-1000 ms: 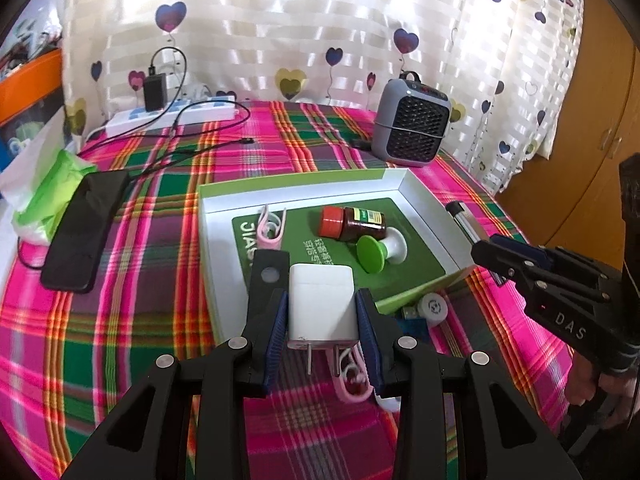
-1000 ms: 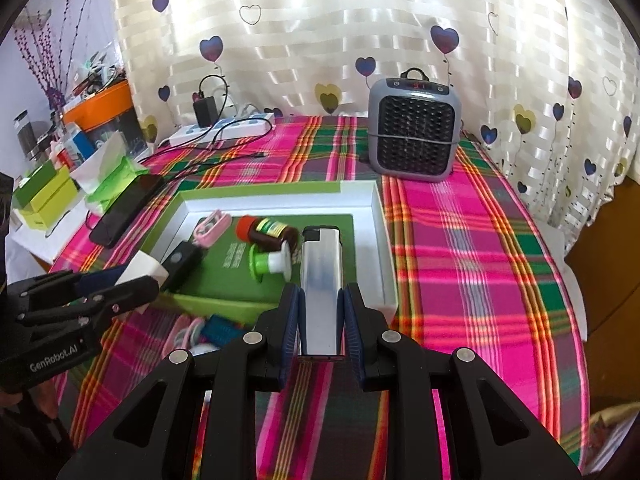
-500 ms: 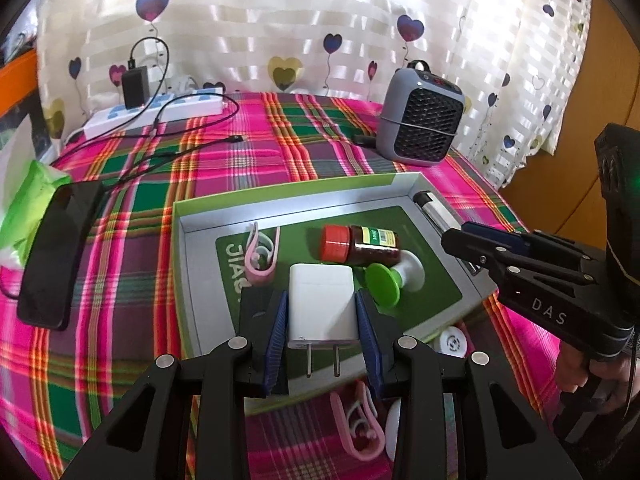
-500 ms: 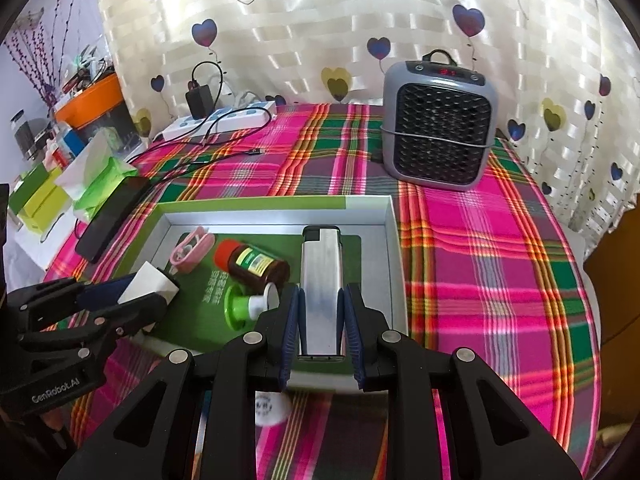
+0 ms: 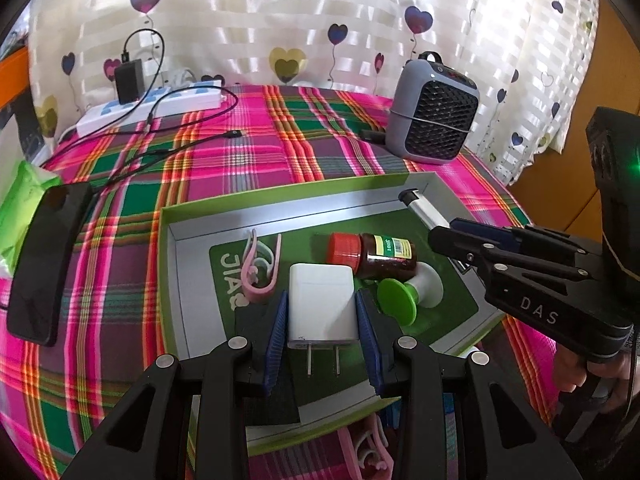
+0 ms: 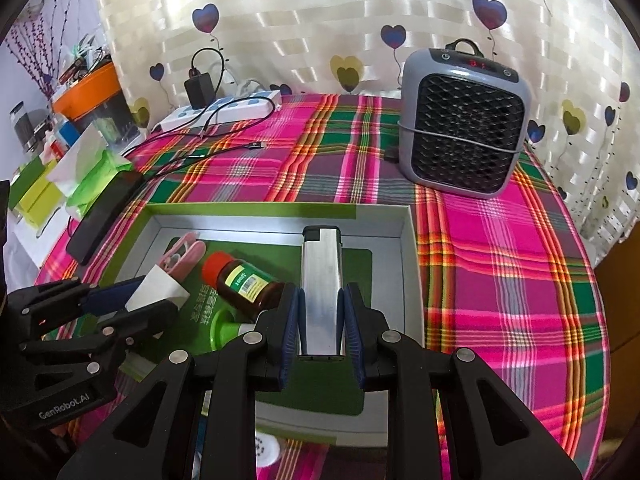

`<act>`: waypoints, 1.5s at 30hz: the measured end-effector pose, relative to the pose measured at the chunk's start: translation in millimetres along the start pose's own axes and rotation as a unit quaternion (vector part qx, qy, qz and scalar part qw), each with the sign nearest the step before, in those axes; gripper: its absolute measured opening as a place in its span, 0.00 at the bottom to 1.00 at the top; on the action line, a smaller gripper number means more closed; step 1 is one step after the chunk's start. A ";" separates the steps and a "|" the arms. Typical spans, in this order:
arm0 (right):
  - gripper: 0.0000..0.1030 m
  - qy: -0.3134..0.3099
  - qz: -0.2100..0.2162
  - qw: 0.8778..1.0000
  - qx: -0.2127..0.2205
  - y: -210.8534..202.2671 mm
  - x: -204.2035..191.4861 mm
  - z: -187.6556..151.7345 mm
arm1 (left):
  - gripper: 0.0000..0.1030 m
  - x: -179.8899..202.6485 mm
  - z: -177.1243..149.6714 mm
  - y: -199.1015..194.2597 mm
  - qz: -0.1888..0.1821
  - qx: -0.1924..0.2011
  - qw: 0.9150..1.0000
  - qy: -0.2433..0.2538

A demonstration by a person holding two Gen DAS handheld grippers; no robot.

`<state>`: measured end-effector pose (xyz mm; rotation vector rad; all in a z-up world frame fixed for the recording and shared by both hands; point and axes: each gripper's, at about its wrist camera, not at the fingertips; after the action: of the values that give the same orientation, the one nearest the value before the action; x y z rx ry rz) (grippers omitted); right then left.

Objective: Organize rigid objects
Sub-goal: 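Carry the charger over the green box with the left tool while the right tool carries the lighter, then release the charger in the green box with the left tool while the right tool releases the lighter there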

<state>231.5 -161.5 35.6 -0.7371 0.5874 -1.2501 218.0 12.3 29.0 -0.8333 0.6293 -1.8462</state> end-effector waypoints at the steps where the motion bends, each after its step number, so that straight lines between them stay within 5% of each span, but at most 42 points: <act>1: 0.23 0.000 0.000 1.000 -0.002 1.9 0.2 0.5 | 0.32 0.4 0.5 0.7 0.001 0.000 1.000 0.001; 45: 0.23 -0.009 -0.005 1.000 -0.018 29.1 -1.2 3.2 | 0.32 0.9 3.0 26.2 0.024 -0.018 0.999 0.011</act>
<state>251.7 -155.6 15.4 -0.7809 0.5942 -1.2441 234.8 1.2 12.0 -0.8155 0.6926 -1.8086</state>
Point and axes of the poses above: each gripper's, at about its wrist camera, not at the fingertips, and y roughly the way its jaws point, x to its right, z to its top, and after that the axes turned 8 degrees about -z, right-handed
